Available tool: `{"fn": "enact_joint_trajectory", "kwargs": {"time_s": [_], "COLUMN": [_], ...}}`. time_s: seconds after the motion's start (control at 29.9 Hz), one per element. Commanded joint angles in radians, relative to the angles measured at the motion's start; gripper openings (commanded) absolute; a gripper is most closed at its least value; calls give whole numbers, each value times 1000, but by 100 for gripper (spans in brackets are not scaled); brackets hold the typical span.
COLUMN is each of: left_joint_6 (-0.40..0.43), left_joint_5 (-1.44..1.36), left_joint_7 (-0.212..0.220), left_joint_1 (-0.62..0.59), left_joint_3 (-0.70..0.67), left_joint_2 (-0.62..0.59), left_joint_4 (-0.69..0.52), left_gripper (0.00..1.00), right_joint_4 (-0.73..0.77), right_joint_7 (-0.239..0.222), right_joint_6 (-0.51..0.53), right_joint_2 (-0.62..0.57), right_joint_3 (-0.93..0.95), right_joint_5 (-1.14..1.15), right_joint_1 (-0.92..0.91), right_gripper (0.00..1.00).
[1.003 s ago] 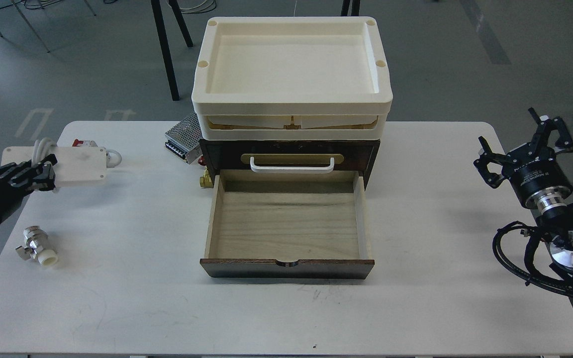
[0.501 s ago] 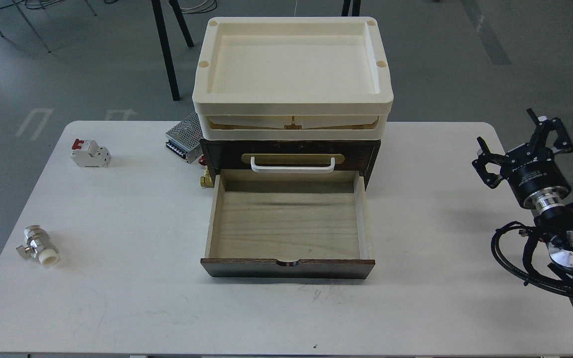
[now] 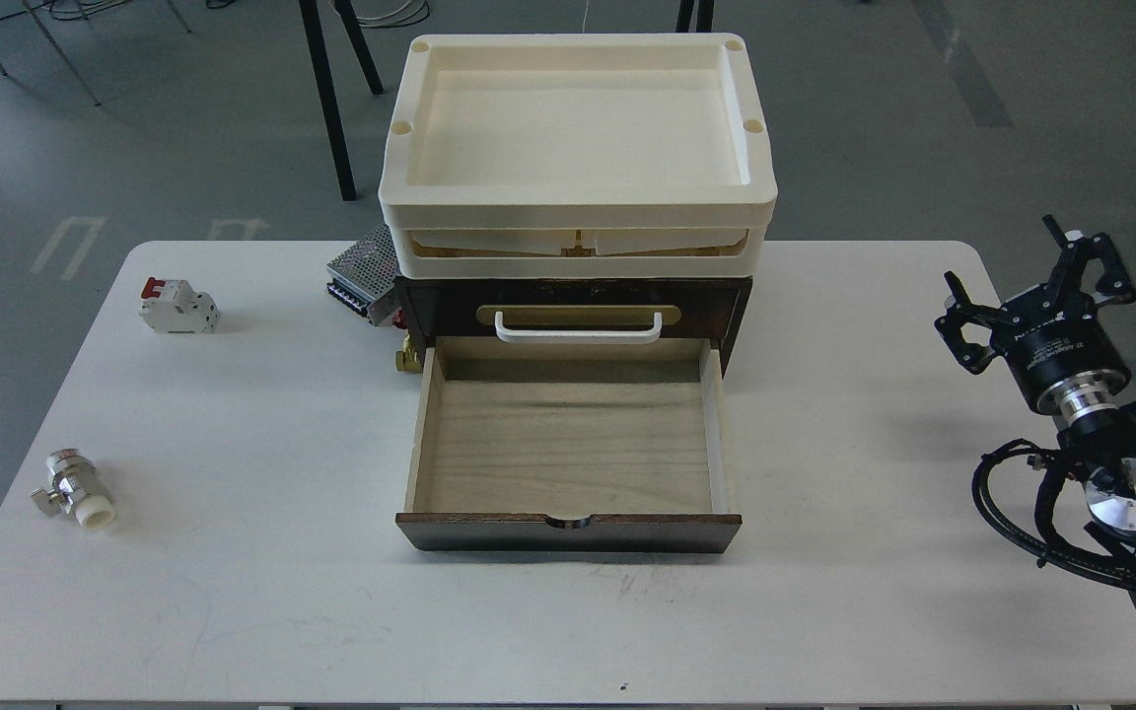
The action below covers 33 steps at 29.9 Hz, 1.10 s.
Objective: Put charging cable into cabinet
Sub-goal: 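Lift the white charger with the left gripper up and over the cabinet, then lower the held charger with the left gripper into the open drawer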
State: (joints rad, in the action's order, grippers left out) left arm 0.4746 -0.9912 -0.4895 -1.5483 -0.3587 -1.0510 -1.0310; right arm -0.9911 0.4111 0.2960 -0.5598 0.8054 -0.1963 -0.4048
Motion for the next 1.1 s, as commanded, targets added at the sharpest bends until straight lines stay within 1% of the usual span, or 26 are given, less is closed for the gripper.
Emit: {"fn": "enact_joint_trajectory", "kwargs": {"time_s": [0.0,0.1,0.17,0.33,0.5,0.57,0.87,1.07], "left_joint_6": [2,3,4,-2,-10,-11,-62,-125], "left_joint_5": [-127,-239,-285,-307,-313,-337,-449,-486], "left_joint_7": [1,1,1,1,1,1,1,1], "left_joint_1": [-21,-9,3,49,154,197,417,554], "left_joint_3": [3,9,26,98,127,127,127,127], "left_joint_2": [60,124,140,161,154,151,161,180], "left_joint_4": [-127,-230,-282,-362,-466,-491,-505,-502], "left_gripper": [0,0,0,0,0,0,0,0], "right_joint_4": [0,0,0,0,0,0,0,0], "right_joint_7": [0,0,0,0,0,0,0,0], "right_joint_6": [0,0,0,0,0,0,0,0], "right_joint_2": [0,0,0,0,1,1,1,1], "right_joint_3": [0,0,0,0,0,-2,-2,-2], "right_joint_5": [0,0,0,0,0,0,0,0], "right_joint_1": [1,0,0,0,1,0,0,0], "right_gripper": [99,99,99,99,99,99,99,99]}}
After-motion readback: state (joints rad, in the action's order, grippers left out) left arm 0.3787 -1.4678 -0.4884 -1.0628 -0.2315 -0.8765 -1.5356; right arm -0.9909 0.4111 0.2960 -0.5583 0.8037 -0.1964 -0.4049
